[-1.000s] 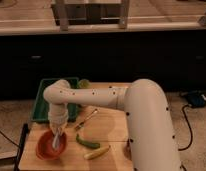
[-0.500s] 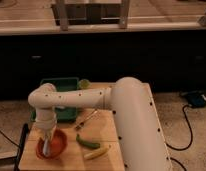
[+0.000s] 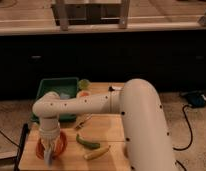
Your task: Wipe red bowl with towel
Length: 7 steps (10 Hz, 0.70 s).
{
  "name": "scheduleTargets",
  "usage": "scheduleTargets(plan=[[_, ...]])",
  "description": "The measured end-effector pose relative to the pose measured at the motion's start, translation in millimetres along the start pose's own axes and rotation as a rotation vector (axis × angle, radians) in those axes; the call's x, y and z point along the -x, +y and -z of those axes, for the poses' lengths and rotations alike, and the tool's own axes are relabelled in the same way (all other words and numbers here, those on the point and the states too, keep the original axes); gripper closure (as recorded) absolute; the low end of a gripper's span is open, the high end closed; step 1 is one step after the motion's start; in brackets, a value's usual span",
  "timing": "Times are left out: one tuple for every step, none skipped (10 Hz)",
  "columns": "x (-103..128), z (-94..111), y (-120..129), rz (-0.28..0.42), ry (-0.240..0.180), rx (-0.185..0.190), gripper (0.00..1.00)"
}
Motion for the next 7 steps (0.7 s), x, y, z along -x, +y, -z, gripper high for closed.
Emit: scheduleTargets(plan=[[-4.4, 2.0, 10.8, -0.027, 0.003, -0.002, 1.0], [-10.2, 5.8, 17.6, -0.047, 0.007, -0.007, 1.0], [-26.2, 15.3, 25.0, -0.083, 0.018, -0.015, 1.0], [-36.4, 21.7, 24.7, -0.096, 0.025, -0.018, 1.0], [-42.8, 26.2, 24.9, -0.104, 0.03, -0.017, 1.0], [-51.2, 32.9, 24.5, -0.112, 0.038, -0.014, 1.0], [-56.3, 38.4, 17.9, -0.107, 0.045, -0.011, 1.0]])
